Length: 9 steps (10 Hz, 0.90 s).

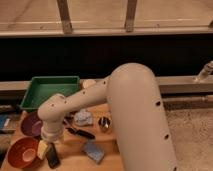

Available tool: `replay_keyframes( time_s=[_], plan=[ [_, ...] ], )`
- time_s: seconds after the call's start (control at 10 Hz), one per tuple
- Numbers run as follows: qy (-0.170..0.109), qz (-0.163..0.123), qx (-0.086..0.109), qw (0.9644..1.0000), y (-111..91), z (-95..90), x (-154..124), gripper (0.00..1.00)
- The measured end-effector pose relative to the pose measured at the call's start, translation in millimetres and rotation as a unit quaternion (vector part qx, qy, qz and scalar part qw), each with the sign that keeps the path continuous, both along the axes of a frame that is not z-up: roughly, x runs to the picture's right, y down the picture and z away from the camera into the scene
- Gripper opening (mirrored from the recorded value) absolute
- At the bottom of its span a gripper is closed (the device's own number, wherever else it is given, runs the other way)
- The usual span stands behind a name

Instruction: Place eraser in purple bowl

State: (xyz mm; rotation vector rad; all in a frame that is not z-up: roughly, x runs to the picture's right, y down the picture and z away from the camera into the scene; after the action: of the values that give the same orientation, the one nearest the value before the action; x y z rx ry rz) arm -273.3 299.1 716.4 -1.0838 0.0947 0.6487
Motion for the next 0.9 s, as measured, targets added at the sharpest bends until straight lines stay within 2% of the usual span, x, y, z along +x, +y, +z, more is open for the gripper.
replay_keyframes(
  time_s=[0.5, 0.6, 0.7, 0.9],
  plan=[
    [0.023, 0.014, -0.028, 0.9993, 23.1, 2.8, 4.5, 0.7],
    [0.034, 0.012, -0.031, 0.9988, 28.5, 2.2, 2.1, 0.7],
    [0.049, 0.004, -0.032, 0.9983, 33.3, 1.2, -1.6, 0.7],
    [0.054, 0.001, -0.033, 0.998, 35.0, 1.4, -2.9, 0.7]
  ],
)
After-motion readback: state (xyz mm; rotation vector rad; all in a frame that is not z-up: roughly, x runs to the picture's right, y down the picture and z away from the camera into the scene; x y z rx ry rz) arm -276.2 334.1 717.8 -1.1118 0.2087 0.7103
